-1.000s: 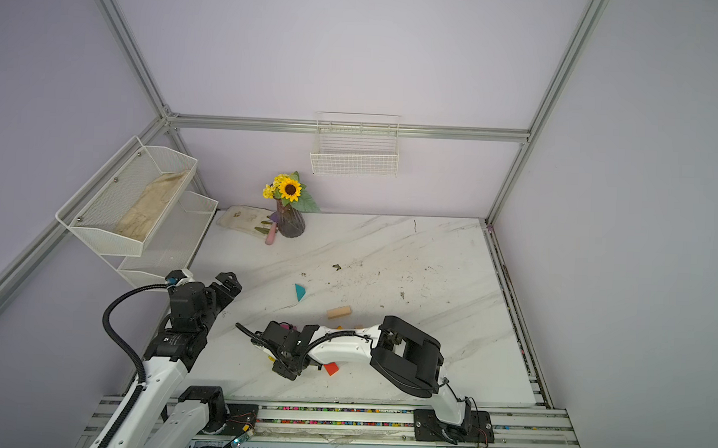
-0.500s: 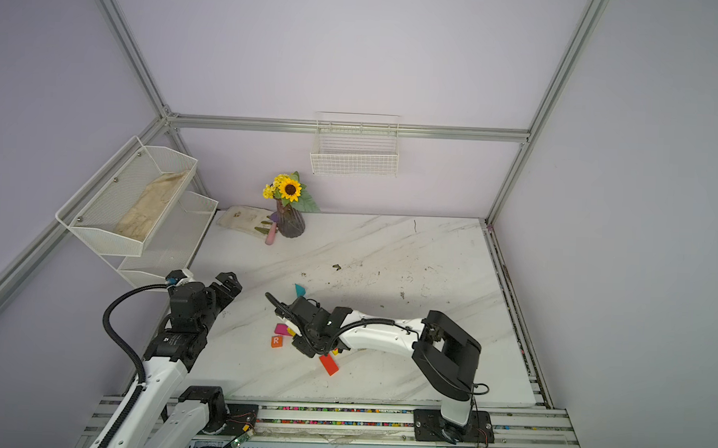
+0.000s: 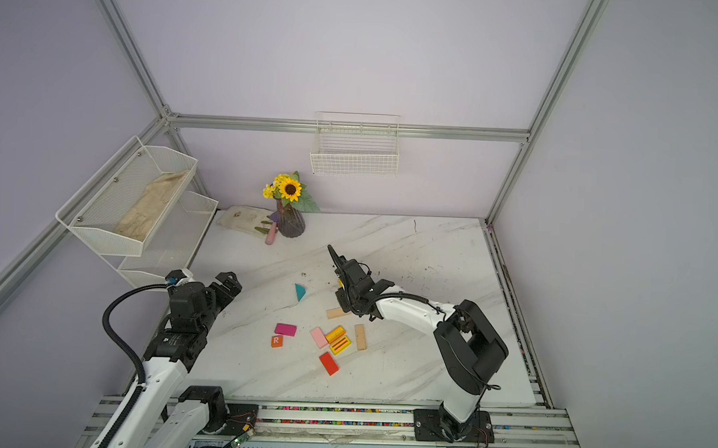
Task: Build the wood block tower
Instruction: 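Lift the yellow arch and carry it farther from the robot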
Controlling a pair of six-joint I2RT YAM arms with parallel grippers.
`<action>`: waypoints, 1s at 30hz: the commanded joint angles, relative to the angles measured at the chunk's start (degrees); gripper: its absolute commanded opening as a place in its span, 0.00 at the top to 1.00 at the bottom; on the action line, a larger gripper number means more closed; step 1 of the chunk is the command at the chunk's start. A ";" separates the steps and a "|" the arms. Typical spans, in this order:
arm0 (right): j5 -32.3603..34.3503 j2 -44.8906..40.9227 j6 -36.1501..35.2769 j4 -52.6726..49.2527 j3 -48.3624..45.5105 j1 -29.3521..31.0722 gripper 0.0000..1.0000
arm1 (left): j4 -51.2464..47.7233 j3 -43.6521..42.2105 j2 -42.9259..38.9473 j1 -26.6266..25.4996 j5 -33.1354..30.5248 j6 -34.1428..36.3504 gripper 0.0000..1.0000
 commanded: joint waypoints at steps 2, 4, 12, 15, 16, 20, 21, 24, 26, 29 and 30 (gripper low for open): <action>-1.46 5.73 2.80 -2.14 4.17 -3.35 0.98 | 2.55 1.45 0.11 0.33 0.52 -0.13 0.00; -2.24 8.30 3.12 -3.99 6.12 -3.99 0.98 | 2.69 1.42 0.20 0.33 0.79 -0.16 0.00; -1.17 13.67 3.48 -7.72 10.05 -4.65 0.98 | 2.83 1.42 -0.23 0.34 1.14 -0.21 0.00; -0.89 14.32 3.89 -8.37 10.50 -5.05 0.96 | 2.84 1.45 -0.34 0.32 1.14 -0.24 0.00; -0.76 14.41 3.96 -8.55 10.60 -5.15 0.96 | 2.74 1.40 -0.36 0.39 1.07 -0.20 0.00; 0.26 14.78 4.33 -9.47 11.10 -5.46 0.92 | 2.77 1.40 -0.24 0.37 1.05 -0.20 0.00; 0.76 14.84 4.47 -9.74 11.12 -5.50 0.88 | 2.76 1.40 -0.26 0.33 1.01 -0.20 0.00; 2.11 14.95 5.12 -10.78 11.37 -5.60 0.63 | 2.70 1.53 -0.06 0.35 1.07 -0.20 0.00; 3.42 14.87 5.68 -11.36 10.97 -5.59 0.55 | 2.48 1.58 0.02 0.37 0.90 -0.21 0.00; 5.28 14.55 6.36 -11.62 10.40 -5.81 0.50 | 2.49 1.58 -0.06 0.32 0.72 -0.20 0.00; 5.67 14.51 6.63 -11.71 10.20 -5.92 0.49 | 2.54 1.49 -0.06 0.37 0.74 -0.20 0.00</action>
